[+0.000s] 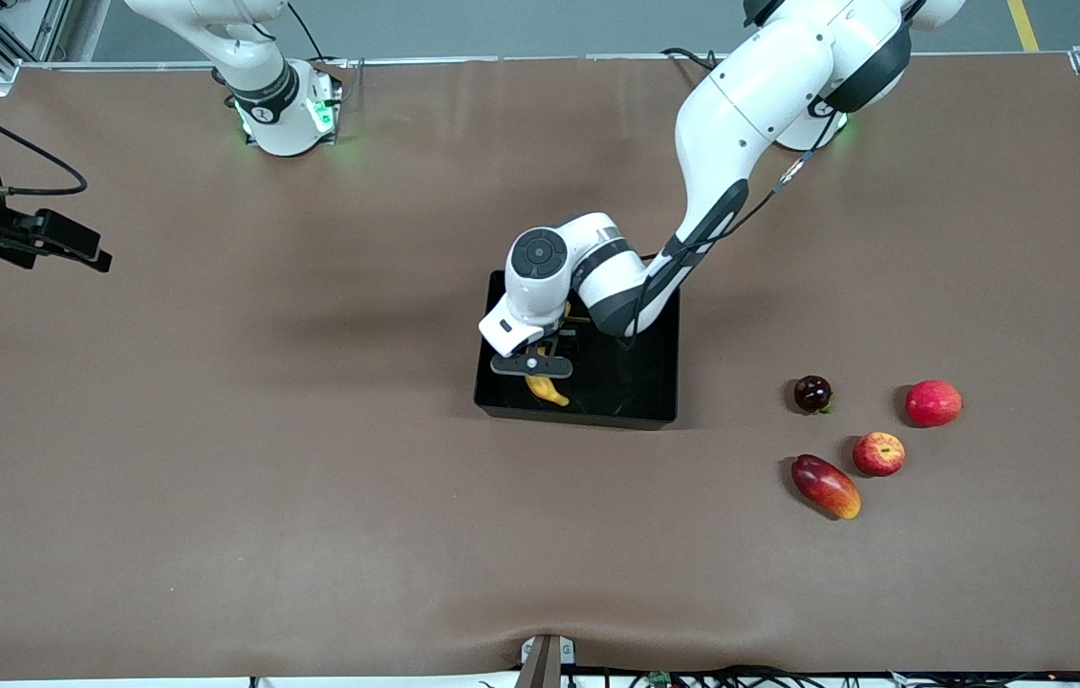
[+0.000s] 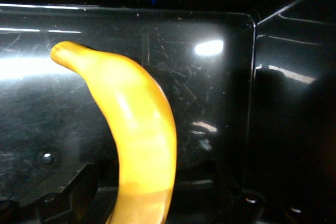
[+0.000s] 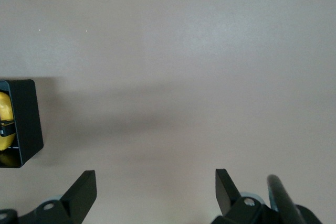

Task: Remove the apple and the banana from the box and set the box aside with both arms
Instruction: 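Close the left gripper on the yellow banana's middle, then lift the banana with the left gripper while the right gripper approaches the tray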

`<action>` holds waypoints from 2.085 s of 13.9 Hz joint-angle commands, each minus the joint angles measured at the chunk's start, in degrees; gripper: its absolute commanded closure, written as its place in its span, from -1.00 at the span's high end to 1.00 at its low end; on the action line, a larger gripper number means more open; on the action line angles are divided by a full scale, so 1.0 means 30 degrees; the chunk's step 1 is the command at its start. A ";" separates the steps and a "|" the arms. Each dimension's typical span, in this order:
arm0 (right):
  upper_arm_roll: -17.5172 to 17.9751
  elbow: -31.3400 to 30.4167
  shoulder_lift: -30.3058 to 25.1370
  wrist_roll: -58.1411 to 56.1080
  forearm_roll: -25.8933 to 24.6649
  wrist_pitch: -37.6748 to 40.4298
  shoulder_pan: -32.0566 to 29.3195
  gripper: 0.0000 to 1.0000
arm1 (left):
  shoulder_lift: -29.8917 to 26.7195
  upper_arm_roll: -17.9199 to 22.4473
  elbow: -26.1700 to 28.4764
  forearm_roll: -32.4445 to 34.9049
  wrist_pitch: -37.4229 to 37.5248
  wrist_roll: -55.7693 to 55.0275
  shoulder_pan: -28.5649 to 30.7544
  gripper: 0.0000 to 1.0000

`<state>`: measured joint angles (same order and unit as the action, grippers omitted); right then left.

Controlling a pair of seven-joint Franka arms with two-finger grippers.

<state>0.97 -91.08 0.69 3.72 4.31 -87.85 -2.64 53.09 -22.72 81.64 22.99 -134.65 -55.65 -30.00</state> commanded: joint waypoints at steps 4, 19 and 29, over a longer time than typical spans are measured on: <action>0.0293 0.0652 0.0650 -0.0302 0.0291 0.0163 -0.0496 1.00 | 0.0467 0.0454 -0.0465 0.0512 -0.0558 -0.0228 -0.0254 -0.16; 0.0469 0.0623 0.1792 -0.0186 0.0814 0.1394 -0.0059 1.00 | -0.4420 0.0396 -0.0436 0.0161 0.4418 0.1029 0.1413 -1.00; 0.0469 0.0564 0.2990 0.5435 0.2020 -0.1299 0.4565 1.00 | -0.6857 0.0425 0.0382 -0.1715 0.8700 1.2211 0.9111 -1.00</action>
<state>2.67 -90.33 7.66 16.25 9.86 -90.84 8.04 34.45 -20.89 79.95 18.76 -109.27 -24.19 -6.62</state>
